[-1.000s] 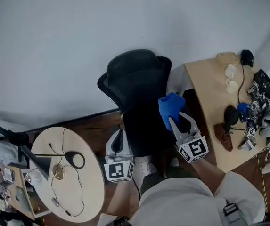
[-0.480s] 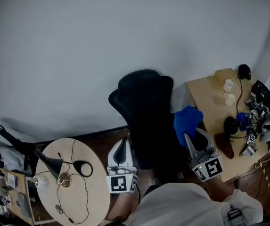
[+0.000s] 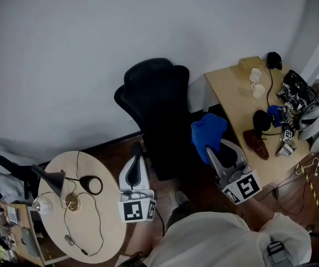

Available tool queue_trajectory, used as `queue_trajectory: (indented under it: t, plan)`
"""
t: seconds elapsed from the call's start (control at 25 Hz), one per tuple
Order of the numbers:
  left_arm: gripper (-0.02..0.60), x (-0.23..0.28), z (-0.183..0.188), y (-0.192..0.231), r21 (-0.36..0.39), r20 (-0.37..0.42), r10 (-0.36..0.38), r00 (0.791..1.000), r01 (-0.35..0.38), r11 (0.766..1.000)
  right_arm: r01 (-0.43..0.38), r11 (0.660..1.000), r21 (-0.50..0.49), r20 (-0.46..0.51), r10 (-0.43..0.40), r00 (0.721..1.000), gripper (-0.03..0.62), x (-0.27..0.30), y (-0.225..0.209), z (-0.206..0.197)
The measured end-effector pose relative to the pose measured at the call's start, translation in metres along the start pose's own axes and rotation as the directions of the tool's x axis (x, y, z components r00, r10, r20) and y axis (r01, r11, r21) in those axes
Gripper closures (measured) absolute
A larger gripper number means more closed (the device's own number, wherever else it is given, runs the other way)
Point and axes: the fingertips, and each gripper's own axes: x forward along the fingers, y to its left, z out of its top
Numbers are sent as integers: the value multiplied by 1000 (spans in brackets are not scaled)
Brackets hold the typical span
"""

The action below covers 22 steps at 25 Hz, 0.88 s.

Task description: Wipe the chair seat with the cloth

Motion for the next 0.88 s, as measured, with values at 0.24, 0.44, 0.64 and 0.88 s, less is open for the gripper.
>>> queue_trajectory:
  t: [0.24,0.44,0.64,0.88]
  plan:
    - [557,-76,32,-82,41,41,8,999,-9,999,-44,999,-30,38,45,998,496,-108,34,40]
    - [557,-146,39,-160,34,32,17,999,-18,999,-40,999,-35,68,42,997,497,-204,53,67]
    - [557,-202,51,-215,33,0,17,1000,-17,999,-48,999,-5,50,48,998,497,-268,68,82]
    - [557,-247,74,-247,45,27,0,1000,-1,999,-52,999,6,64,52,997,497,-314,94,97]
